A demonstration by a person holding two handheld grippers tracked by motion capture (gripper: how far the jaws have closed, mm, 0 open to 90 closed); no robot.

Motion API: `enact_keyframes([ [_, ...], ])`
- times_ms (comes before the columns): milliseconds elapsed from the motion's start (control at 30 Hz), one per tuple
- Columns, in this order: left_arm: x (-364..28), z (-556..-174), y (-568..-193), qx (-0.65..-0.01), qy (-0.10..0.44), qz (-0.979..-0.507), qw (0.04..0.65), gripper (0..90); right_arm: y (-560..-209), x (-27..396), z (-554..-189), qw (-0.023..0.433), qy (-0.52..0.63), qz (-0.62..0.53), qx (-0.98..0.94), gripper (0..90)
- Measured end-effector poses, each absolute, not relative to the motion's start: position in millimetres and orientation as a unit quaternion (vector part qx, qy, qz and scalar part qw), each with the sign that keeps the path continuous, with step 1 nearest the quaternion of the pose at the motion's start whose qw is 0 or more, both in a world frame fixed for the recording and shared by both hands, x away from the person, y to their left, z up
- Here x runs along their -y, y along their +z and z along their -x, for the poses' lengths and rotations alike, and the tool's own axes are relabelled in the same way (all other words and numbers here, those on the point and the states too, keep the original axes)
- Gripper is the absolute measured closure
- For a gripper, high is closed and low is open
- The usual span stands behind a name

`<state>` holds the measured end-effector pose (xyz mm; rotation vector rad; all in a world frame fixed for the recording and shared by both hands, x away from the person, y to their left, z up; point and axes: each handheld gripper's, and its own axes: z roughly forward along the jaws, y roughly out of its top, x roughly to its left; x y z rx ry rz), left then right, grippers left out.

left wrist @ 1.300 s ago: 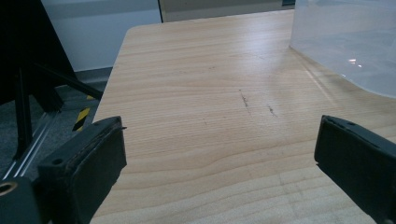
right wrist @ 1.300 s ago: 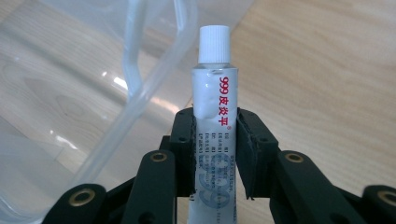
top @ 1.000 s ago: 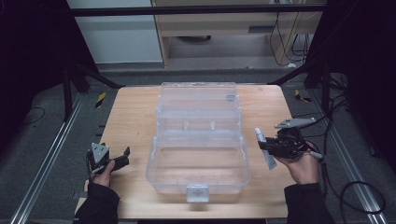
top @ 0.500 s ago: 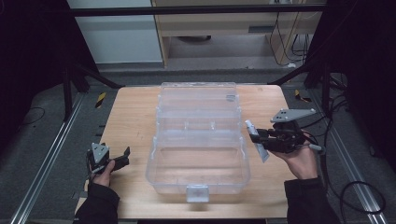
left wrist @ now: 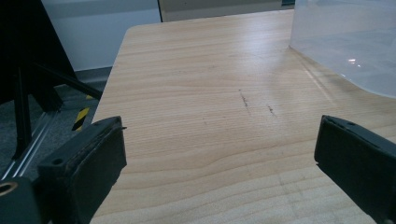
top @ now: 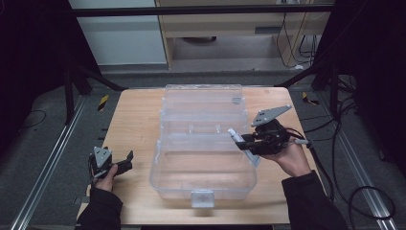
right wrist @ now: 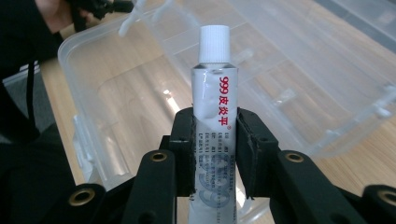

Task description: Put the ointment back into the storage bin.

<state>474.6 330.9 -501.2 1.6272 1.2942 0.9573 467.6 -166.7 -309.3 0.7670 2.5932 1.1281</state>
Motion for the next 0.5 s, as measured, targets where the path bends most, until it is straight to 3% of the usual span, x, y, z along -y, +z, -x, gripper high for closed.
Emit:
enact_keyframes([
  [500, -331, -475, -501, -0.515, 0.38, -0.647, 0.414, 1.6, -330, 129, -476, 0.067, 0.324, -0.197, -0.923, 69.9],
])
